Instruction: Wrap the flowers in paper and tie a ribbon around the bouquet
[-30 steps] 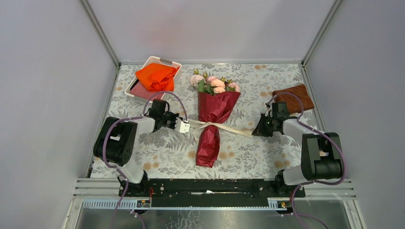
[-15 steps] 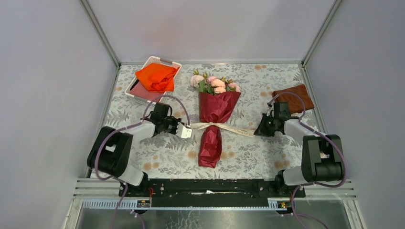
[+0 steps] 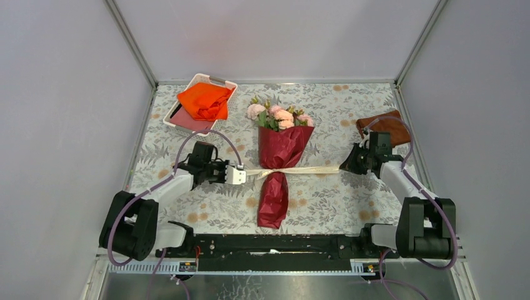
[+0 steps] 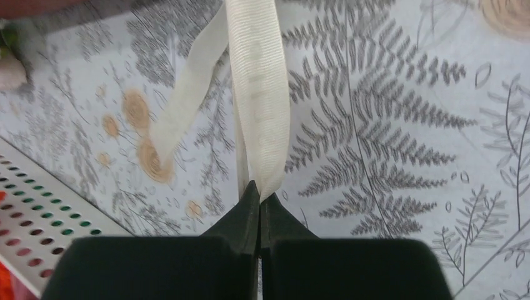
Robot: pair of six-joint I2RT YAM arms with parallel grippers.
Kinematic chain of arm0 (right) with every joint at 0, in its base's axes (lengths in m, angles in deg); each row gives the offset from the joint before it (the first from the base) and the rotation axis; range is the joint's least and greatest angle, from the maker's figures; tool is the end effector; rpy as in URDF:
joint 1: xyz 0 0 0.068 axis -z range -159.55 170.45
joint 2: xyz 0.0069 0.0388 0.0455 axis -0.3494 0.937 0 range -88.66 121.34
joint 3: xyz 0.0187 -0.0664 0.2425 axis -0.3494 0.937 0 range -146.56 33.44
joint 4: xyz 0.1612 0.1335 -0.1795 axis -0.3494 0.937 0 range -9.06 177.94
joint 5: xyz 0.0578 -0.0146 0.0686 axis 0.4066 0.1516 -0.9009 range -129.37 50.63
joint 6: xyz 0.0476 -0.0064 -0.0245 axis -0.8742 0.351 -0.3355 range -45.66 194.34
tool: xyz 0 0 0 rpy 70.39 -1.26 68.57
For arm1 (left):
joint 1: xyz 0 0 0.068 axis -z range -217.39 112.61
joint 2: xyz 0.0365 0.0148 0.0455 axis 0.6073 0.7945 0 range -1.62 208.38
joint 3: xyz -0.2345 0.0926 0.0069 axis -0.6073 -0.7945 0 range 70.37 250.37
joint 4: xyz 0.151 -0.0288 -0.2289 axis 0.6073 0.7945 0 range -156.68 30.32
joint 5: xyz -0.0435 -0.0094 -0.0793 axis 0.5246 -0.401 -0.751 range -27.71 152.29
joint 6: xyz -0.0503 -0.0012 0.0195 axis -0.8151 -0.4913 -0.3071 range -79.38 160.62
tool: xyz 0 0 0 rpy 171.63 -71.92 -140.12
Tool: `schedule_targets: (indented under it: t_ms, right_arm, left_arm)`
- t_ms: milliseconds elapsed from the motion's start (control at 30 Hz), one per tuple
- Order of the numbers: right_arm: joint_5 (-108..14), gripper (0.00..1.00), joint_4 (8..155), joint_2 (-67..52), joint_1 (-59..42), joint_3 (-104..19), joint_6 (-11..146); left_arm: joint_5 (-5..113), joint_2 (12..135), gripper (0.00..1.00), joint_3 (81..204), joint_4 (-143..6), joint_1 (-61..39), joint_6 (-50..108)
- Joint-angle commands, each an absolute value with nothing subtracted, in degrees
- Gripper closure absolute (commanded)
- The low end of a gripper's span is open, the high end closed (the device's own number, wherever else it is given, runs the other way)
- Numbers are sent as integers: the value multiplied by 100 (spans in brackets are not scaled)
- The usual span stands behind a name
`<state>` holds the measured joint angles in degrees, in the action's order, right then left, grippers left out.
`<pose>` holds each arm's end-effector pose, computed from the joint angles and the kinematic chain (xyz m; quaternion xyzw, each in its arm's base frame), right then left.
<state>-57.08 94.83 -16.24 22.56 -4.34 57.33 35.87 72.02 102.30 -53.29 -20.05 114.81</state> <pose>0.2667 0.0011 0.1653 0.0998 0.9203 0.1881 0.3282 0.2305 -0.0885 0.1311 0.7133 0.5988 -0.0528 0.3604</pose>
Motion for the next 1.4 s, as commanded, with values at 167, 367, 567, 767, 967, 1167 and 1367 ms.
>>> schedule_targets:
  t_ms: [167, 367, 567, 767, 967, 1167, 1367]
  right_arm:
    - [-5240, 100, 9360, -1421, 2555, -331, 5806]
    - [-5538, 100, 9638, -1707, 2492, -565, 5851]
    - [-5176, 3, 10616, -2633, 2432, -1094, 5893]
    - [-3696, 0, 11007, -3632, 2432, -2741, 5978]
    - [-3010, 0, 10026, -4553, 2432, -2805, 6318]
    - [-2830, 0, 9238, -5220, 2432, -1470, 5991]
    - [-2778, 0, 8229, -5833, 2432, 194, 5274]
  left_arm:
    - [3646, 6990, 100, 9891, -5042, -2535, 11970]
    - [3468, 6377, 100, 10009, -4130, -1894, 11373]
    - [3101, 5586, 3, 10031, -3848, -1099, 10131]
    - [3746, 4365, 1, 10629, -6462, -2491, 5737]
    - [5890, 3197, 1, 10271, -7421, -3150, 3575]
    - [6331, 2816, 1, 9524, -7292, -3394, 3124]
    - [5957, 2624, 1, 8634, -7932, -3668, 3312]
